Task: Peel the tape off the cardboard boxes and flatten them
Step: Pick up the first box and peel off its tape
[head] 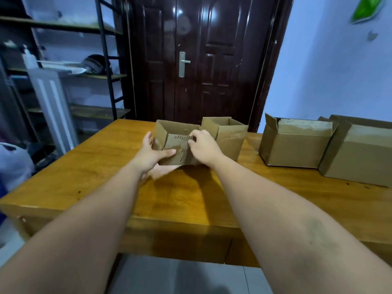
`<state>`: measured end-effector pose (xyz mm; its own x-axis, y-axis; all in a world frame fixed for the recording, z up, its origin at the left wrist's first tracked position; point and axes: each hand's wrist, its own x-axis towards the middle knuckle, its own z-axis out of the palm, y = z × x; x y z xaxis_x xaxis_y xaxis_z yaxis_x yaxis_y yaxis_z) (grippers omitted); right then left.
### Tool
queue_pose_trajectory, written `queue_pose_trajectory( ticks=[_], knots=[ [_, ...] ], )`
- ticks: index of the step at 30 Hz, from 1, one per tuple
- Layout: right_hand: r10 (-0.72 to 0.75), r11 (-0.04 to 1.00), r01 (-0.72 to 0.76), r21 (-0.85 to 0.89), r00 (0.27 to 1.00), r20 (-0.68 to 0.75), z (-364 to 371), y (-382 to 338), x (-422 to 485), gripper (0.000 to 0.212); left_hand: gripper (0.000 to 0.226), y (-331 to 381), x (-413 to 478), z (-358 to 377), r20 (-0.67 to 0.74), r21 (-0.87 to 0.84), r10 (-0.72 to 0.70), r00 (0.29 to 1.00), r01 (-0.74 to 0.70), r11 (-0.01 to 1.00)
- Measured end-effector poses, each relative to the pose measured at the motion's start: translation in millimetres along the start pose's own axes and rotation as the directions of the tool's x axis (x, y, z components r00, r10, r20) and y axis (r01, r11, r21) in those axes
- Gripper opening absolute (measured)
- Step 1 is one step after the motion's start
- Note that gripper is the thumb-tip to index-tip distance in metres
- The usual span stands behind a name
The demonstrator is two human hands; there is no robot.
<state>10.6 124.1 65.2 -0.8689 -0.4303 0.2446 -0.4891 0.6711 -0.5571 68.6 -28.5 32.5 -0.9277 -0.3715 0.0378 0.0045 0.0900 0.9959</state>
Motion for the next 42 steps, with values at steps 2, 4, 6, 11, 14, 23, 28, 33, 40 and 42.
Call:
queue_pose_trajectory(
  ticks=[2,4,6,11,14,23,28,33,40,42],
  knots=[
    [-0.035,0.999,0.035,-0.015,0.999,0.017,-2,-2,-12,0.03,0.107,1,-8,1,0.02,0.046,0.012,1.0,-0.012,0.999],
    [-0.043,0.999,0.045,0.01,0.991,-0.123,-2,-1,-22,0.03,0.107,0,-15,2,0.014,0.098,0.015,1.0,-0.016,0.995],
    [0.022,0.999,-0.033,-0.02,0.922,-0.388,-6,2,-31,0.04,0.106,-1,-21,5,0.011,0.116,0.011,1.0,-0.012,0.993],
    [0.121,0.921,-0.225,-0.319,0.942,-0.313,-17,20,-34,0.05,0.096,-2,-30,11,0.053,0.104,-0.013,0.998,0.008,0.995],
    [0.123,0.88,-0.219,-0.423,0.962,-0.243,-20,32,-35,0.038,0.093,-2,-28,14,0.096,0.115,-0.036,0.995,0.025,0.993],
    [0.195,0.794,-0.339,-0.505,0.928,-0.317,-21,54,-29,0.034,0.062,-7,-17,14,0.001,-0.261,-0.187,0.982,0.181,0.948],
    [0.2,0.773,-0.31,-0.553,0.947,-0.252,-14,57,-26,0.054,0.068,-9,-16,16,0.007,-0.375,-0.198,0.98,0.186,0.908],
    [0.213,0.755,-0.302,-0.582,0.952,-0.219,-15,58,-23,0.056,0.069,-12,-17,12,0.063,-0.334,-0.199,0.978,0.208,0.919],
    [0.28,0.761,-0.339,-0.553,0.941,-0.191,-22,60,-23,0.061,0.061,-15,-14,15,0.047,-0.309,-0.205,0.978,0.209,0.928],
    [0.296,0.775,-0.357,-0.521,0.934,-0.2,-20,61,-22,0.066,0.059,-16,-13,19,0.04,-0.311,-0.207,0.978,0.209,0.927]
  ],
)
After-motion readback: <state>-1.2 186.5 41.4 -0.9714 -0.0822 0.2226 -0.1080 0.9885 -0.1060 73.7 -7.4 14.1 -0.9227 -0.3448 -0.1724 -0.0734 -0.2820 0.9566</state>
